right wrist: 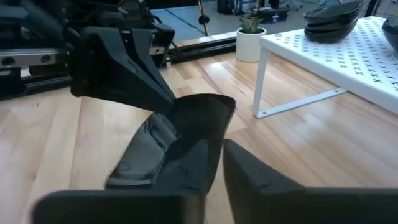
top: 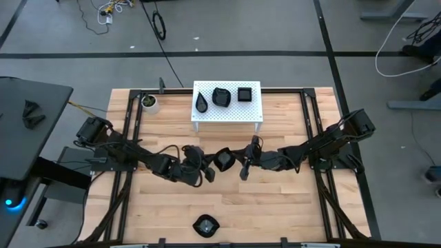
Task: Pick & Place Mini shaped plates
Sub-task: Stack the black leaf-shaped plate on top of the other black leaf-shaped plate on the shelf
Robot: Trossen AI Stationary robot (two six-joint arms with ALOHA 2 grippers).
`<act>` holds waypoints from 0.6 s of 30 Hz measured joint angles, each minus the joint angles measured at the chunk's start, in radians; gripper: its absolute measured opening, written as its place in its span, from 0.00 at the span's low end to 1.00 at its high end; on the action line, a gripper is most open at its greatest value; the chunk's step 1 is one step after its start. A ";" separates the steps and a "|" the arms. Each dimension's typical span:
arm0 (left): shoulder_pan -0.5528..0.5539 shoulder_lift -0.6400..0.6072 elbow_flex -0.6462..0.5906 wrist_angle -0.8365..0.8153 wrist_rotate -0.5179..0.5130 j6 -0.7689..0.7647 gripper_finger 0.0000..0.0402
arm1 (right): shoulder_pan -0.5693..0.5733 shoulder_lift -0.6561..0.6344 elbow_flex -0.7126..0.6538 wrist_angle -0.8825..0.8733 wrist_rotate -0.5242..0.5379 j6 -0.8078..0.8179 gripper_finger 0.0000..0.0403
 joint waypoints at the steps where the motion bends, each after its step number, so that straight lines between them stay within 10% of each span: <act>1: 0.000 0.000 0.000 0.005 0.001 0.001 0.04 | 0.000 0.000 0.000 -0.005 0.004 0.000 0.06; 11: 0.000 -0.073 0.000 0.021 0.098 0.155 0.34 | -0.063 -0.110 0.004 -0.141 -0.055 -0.011 0.01; 18: -0.021 -0.172 0.001 -0.016 0.234 0.214 0.48 | -0.285 -0.252 0.291 -0.662 -0.229 -0.202 0.00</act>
